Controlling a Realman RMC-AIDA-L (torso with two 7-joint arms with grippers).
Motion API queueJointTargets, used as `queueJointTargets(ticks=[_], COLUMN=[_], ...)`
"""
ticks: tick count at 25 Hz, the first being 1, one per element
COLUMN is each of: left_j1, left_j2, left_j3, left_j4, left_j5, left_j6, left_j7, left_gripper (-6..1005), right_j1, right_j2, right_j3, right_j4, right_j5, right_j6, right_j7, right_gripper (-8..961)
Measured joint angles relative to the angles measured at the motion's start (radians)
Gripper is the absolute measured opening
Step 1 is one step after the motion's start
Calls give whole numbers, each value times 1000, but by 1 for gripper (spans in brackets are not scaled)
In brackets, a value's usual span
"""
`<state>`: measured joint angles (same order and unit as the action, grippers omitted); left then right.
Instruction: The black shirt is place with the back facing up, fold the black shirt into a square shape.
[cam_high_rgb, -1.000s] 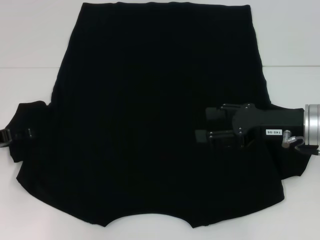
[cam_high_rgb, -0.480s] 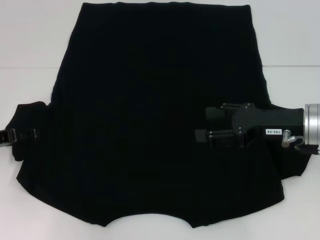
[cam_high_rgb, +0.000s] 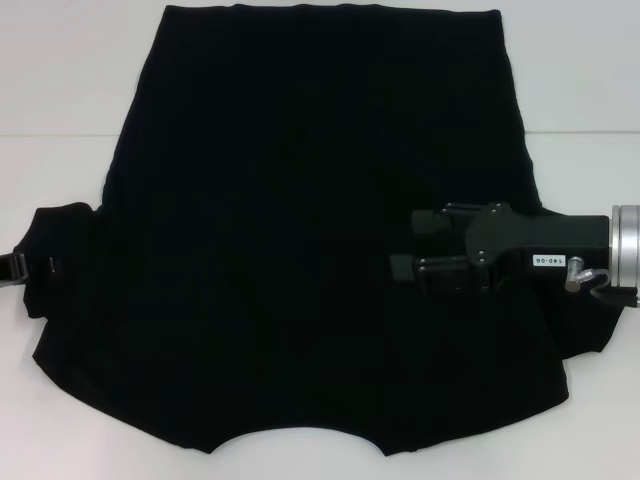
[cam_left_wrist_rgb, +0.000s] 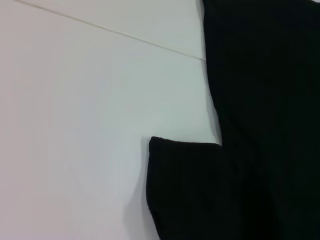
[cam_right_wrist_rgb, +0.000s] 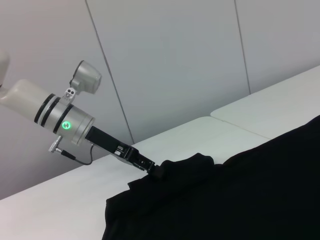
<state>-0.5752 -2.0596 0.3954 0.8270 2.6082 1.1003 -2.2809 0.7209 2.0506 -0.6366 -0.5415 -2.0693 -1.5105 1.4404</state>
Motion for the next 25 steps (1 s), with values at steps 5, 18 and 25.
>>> queueJointTargets(ticks=[5, 18, 25], left_j1=[-2, -6, -6], left_j2=[1, 1, 3], left_j3=[1, 2, 0], left_j4=[-3, -3, 0], left_j5=[10, 10, 10], left_j6=[-12, -26, -75], left_j7=[0, 1, 1], left_gripper=[544, 64, 3], right_j1=[0, 0, -2], right_j2=[-2, -4, 5], right_j3=[0, 2, 2], right_j4=[0, 0, 7], right_j5=[1, 20, 41], right_j6=[1, 4, 22], right_j7=[0, 0, -5], right_gripper=[883, 883, 883])
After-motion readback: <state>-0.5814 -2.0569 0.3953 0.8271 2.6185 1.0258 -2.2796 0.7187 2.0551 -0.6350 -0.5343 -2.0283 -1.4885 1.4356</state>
